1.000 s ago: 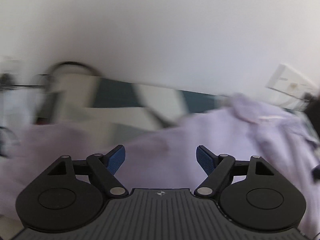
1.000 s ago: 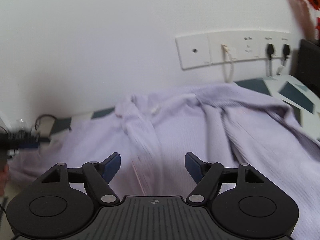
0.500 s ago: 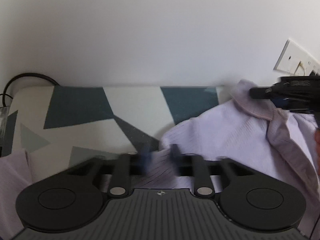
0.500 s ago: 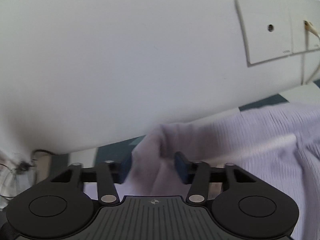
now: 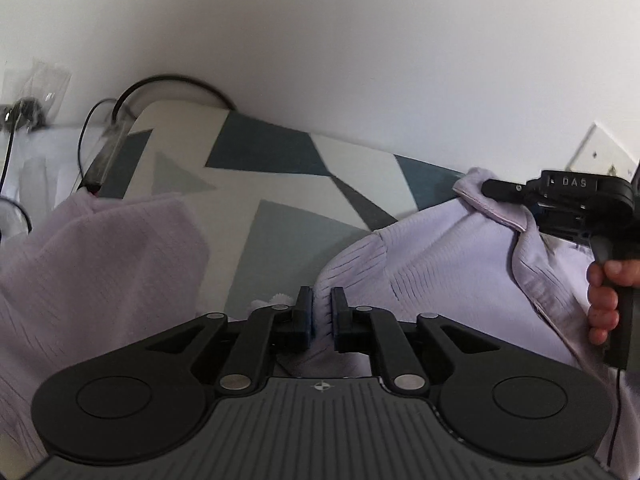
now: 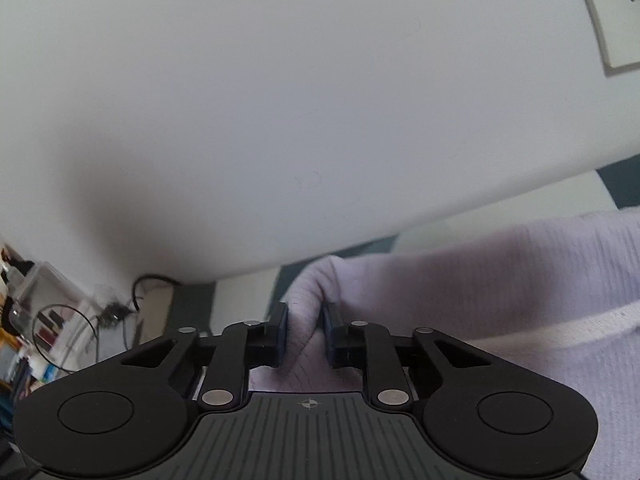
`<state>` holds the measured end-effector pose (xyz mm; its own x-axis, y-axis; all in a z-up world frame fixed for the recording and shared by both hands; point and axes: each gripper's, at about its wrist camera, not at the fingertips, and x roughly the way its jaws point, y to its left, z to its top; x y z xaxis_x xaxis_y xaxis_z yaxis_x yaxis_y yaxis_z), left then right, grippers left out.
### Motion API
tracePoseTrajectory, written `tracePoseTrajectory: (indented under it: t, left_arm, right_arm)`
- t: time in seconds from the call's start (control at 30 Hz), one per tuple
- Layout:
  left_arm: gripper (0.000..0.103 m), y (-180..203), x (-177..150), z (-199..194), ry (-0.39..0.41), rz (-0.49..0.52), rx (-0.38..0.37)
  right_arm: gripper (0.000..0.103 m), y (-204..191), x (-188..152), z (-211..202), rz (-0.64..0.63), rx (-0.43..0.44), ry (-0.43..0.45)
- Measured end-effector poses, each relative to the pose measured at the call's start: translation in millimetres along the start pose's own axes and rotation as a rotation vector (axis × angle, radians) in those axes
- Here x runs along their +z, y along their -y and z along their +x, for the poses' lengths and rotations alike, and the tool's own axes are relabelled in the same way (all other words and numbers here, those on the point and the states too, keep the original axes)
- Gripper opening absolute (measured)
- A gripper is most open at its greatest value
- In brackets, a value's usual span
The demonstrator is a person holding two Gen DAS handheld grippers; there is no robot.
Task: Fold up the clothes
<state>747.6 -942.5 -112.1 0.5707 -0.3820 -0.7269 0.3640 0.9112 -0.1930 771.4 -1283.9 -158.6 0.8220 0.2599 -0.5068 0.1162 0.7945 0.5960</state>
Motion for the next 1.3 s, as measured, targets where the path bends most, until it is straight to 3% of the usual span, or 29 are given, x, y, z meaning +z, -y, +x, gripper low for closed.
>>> tracePoseTrajectory:
  t: [0.03,0.07,0.17,0.2,0.33,0.5,0.7,0.8,0.9,1.1,1.13,1.2,1.27,1.3]
  left_arm:
    - [0.020,4.7,2.5,1.4,-0.004,0.015,0.013]
    - [0.024,9.2,5.5,3.0,-0.010,0.023,0.023]
    - [0.039,21.0,10.9,-0.3,0.005,0.019,0.010]
    - [0.043,24.8,11.8,-2.5,0.011,0.016,0.000]
    - [0.044,46.5,15.7,-5.4,0.015,0.031,-0.044]
    - [0.044,86.2,26.2,3.7,0.020,0.103,-0.068]
    - [0.044,108.8,22.3,26.1,-0.028,0.132,-0.068]
    - [0.044,109.9,14.0,33.4,-0.056,0.126,-0.059]
    - [0.045,105.7,10.6,35.6,-0.056,0.109,-0.063]
    - [0.051,109.1,8.7,35.8,-0.046,0.132,-0.059]
    - [0.052,110.7,7.4,35.7,-0.040,0.139,-0.056]
    - [0.055,115.0,5.9,35.3,-0.032,0.147,-0.049]
    - [0.055,119.7,6.2,36.0,-0.028,0.149,-0.050]
    - [0.055,121.4,7.0,37.0,-0.027,0.145,-0.054]
  right_arm:
    - [0.040,1.8,-0.7,-2.2,-0.001,-0.012,-0.003]
    - [0.044,3.7,2.5,-10.9,0.001,-0.021,0.001]
    - [0.044,12.8,14.1,-51.6,-0.017,-0.038,0.055]
    - [0.045,18.3,14.6,-62.0,-0.047,-0.083,0.062]
    - [0.061,40.7,16.0,-102.6,-0.169,-0.275,0.083]
    - [0.063,68.7,17.7,-153.3,-0.321,-0.514,0.109]
    - [0.063,75.6,3.7,-119.1,-0.438,-0.543,0.024]
    - [0.063,83.7,1.8,-115.3,-0.414,-0.528,0.028]
    - [0.063,89.3,2.1,-116.4,-0.382,-0.510,0.038]
    - [0.067,75.5,2.8,-103.8,-0.512,-0.472,-0.015]
    - [0.066,77.8,3.3,-99.1,-0.514,-0.475,-0.028]
    - [0.052,82.7,4.9,-92.1,-0.500,-0.509,-0.072]
    - [0.025,84.8,13.0,-94.5,-0.384,-0.544,0.007]
    - [0.021,83.5,18.4,-97.1,-0.303,-0.562,0.053]
